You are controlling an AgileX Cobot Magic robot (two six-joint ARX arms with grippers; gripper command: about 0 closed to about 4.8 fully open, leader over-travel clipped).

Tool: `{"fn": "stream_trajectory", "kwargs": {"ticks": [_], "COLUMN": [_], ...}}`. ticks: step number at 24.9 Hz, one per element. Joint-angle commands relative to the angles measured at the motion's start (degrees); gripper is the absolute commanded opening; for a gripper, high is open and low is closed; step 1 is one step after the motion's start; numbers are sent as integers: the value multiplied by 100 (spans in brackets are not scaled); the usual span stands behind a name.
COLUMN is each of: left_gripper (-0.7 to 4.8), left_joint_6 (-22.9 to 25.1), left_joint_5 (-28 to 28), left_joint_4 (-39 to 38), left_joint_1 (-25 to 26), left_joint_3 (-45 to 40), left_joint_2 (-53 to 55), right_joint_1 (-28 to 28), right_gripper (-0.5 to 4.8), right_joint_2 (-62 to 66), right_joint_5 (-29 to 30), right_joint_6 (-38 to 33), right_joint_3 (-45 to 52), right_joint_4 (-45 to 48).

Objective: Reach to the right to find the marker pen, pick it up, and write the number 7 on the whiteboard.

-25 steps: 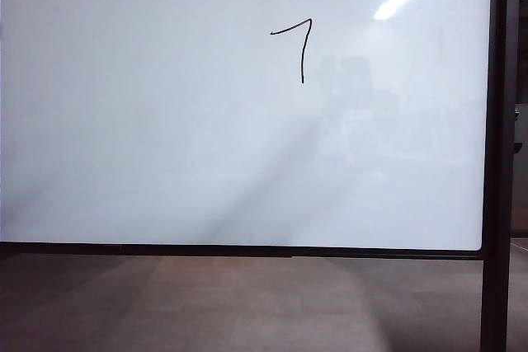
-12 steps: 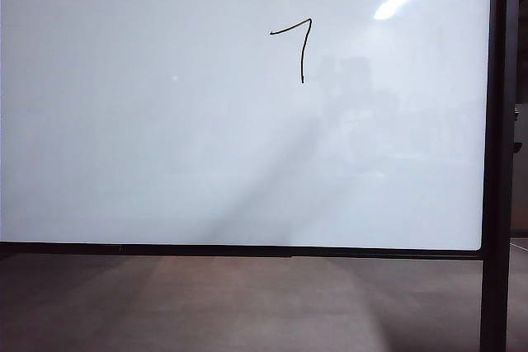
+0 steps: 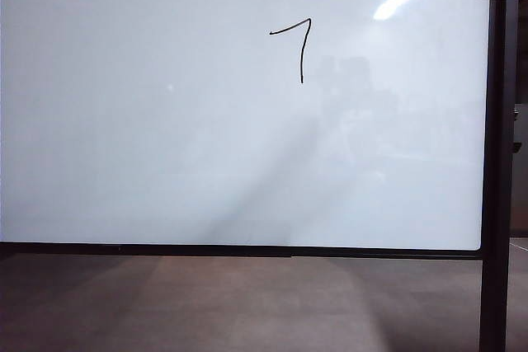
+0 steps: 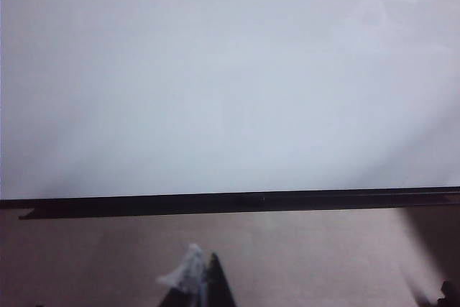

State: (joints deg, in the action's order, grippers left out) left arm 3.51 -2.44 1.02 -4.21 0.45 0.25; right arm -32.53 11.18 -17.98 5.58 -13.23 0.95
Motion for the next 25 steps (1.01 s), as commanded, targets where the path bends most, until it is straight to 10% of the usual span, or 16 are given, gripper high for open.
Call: {"fn": "stream_trajectory", "kwargs": {"ticks": [1, 25], "left_gripper": [-6, 30], "left_joint_6": [120, 90], "left_joint_5": [-35, 11], "left_joint_4": [44, 33], "left_joint_1": [-120, -144], "left_joint_3": [4, 4], "left_joint_2": [-2, -2], "right_joint_1": [-7, -7], "right_gripper": [3, 3], "right_joint_2": [0, 0], "right_joint_5": [7, -4], "right_joint_6": [-22, -22], "right_joint_3": [-24, -24], "right_joint_4": [79, 72]}}
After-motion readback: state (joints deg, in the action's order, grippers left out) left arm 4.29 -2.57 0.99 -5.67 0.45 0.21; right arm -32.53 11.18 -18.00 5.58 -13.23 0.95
